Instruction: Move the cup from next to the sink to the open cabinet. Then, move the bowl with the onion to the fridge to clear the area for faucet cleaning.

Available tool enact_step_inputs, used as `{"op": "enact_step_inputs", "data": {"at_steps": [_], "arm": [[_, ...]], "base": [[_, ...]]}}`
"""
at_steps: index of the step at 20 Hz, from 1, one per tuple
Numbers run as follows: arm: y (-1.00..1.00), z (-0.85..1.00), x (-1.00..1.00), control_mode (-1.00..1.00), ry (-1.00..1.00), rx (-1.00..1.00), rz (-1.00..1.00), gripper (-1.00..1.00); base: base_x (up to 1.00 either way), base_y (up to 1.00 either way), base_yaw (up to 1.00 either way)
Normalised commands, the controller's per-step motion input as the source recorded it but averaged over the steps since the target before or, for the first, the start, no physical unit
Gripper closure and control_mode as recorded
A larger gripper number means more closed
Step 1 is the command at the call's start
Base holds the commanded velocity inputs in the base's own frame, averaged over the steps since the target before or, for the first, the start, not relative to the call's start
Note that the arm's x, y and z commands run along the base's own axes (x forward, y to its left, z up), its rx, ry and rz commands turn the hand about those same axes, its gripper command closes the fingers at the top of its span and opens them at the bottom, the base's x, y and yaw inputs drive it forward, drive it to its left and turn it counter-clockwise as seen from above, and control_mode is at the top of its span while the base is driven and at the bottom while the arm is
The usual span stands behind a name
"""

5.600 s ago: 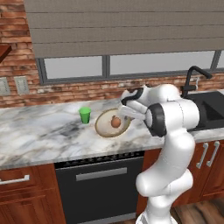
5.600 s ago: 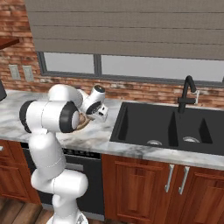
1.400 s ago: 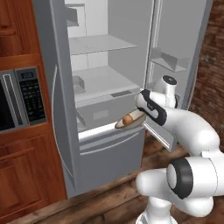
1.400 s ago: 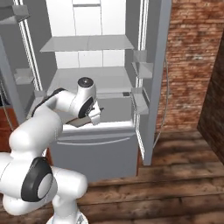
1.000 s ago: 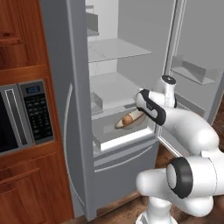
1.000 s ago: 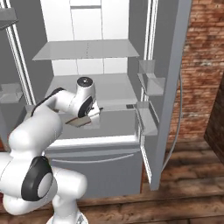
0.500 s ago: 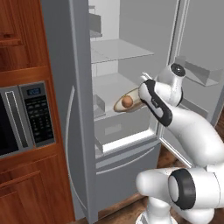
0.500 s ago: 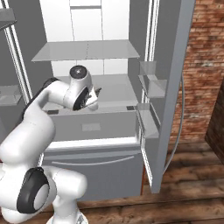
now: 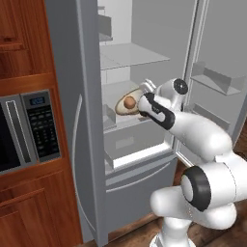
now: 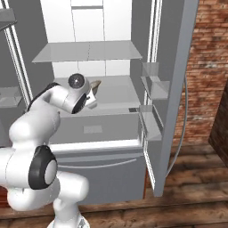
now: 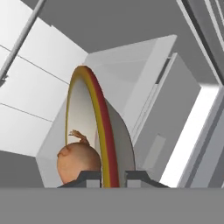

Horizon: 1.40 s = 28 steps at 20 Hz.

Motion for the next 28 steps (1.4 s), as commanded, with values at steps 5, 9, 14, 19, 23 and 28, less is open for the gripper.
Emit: {"op": "enact_step_inputs", "data": {"at_steps": [5, 9, 14, 19, 23, 28], "arm": [[0.5, 0.04, 0.98, -1.0, 0.13, 0.0, 0.0, 1.0], [0.01, -0.03, 0.19, -1.0, 0.14, 0.0, 0.0, 1.0], [0.0, -0.39, 0.2, -1.0, 0.03, 0.04, 0.0, 1.0], [0.0, -0.25, 0.46, -1.0, 0.0, 0.01, 0.0, 1.0], [0.04, -0.15, 0.75, -1.0, 0.0, 0.0, -0.02, 1.0], [0.14, -0.13, 0.91, -1.0, 0.04, 0.0, -0.03, 1.0]], "base": [[0.0, 0.0, 0.0], [0.0, 0.0, 0.0], [0.0, 0.0, 0.0], [0.0, 0.0, 0.0], [0.0, 0.0, 0.0], [0.0, 0.0, 0.0]]}}
